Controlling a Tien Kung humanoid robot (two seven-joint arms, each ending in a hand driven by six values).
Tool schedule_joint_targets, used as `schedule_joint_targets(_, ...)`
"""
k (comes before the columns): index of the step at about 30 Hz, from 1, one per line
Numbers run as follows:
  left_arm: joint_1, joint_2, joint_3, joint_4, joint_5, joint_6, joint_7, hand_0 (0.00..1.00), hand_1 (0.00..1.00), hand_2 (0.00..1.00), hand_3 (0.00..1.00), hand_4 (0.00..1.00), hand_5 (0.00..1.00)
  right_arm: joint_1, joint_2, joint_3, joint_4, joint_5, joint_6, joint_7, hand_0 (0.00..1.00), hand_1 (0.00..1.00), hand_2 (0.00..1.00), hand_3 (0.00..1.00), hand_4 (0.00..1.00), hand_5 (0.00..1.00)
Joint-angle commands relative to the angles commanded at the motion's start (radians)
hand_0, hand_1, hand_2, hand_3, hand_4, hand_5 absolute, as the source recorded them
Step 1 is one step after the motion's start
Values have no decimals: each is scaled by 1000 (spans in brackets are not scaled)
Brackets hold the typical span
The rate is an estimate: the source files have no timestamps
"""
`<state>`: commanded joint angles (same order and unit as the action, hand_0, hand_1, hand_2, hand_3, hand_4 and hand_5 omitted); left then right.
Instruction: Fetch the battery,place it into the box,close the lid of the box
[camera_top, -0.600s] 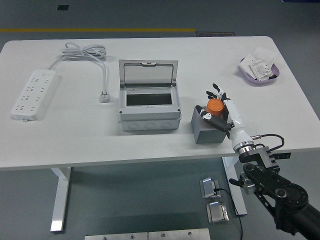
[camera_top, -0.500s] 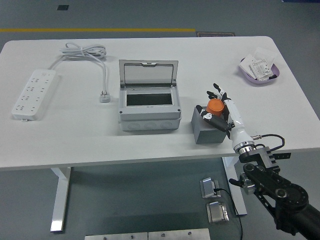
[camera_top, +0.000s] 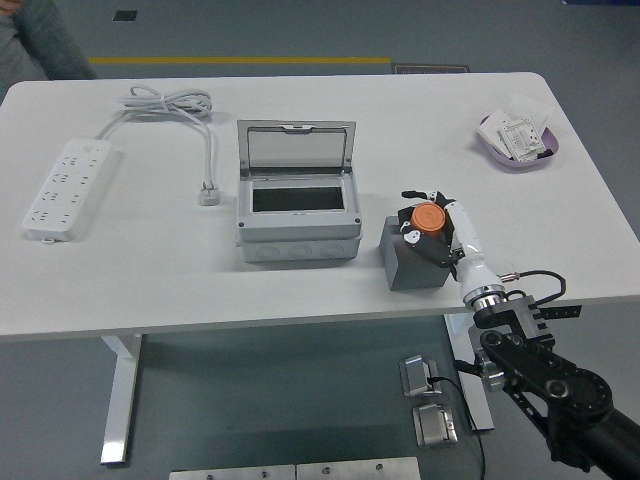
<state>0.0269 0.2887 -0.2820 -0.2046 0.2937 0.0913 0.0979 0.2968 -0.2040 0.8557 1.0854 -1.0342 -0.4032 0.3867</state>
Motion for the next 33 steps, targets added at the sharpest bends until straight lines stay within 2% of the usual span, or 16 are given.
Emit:
schedule_joint_targets(2, 0, 0, -1, 0, 1, 0, 0, 628, 684, 594, 591, 583, 39, 3, 0, -6, -1, 4, -2, -3, 345, 418, 453, 525, 234, 2)
schedule_joint_targets(3, 0, 0, 1, 0, 0, 1, -1, 628, 684, 593, 591, 582, 37, 5, -1, -9, -1, 5, -5, -4, 308, 374, 445, 510, 151, 2)
schedule_joint_targets(8, -1, 0, 1, 0, -3, 2, -3, 628, 684, 593, 591, 582, 37, 16, -5, -29, -6, 15, -19, -5, 308, 374, 445, 510, 151, 2)
schedule_joint_targets(9, -1, 1, 1, 0, -3, 2, -3, 628, 684, 597, 592, 585, 35, 19, -6, -32, -6, 17, -21, -4, 249, 357, 433, 489, 85, 2)
schedule_joint_targets(14, -1, 2, -6, 1, 5, 4, -2, 628, 684, 597, 592, 585, 35, 39, -15, -40, 3, 25, -37, 4, 249, 357, 433, 489, 85, 2)
schedule_joint_targets(15, -1, 2, -8, 1, 7, 4, -1, 630, 684, 600, 596, 599, 37, 44, -18, -39, 6, 24, -41, 5, 208, 340, 428, 453, 27, 2)
schedule_joint_targets(27, -2, 5, -27, 1, 33, 5, 7, 632, 685, 607, 601, 621, 50, 114, -49, -41, 51, 16, -84, 19, 208, 344, 434, 419, 2, 2)
schedule_joint_targets(32, -2, 5, -32, 1, 39, 5, 9, 632, 685, 607, 601, 621, 50, 149, -61, -70, 93, -62, -97, -35, 208, 344, 434, 419, 2, 2)
schedule_joint_targets(33, -2, 5, -34, 1, 42, 4, 10, 633, 686, 609, 602, 623, 50, 161, -63, -81, 104, -89, -98, -56, 166, 342, 439, 418, 2, 2)
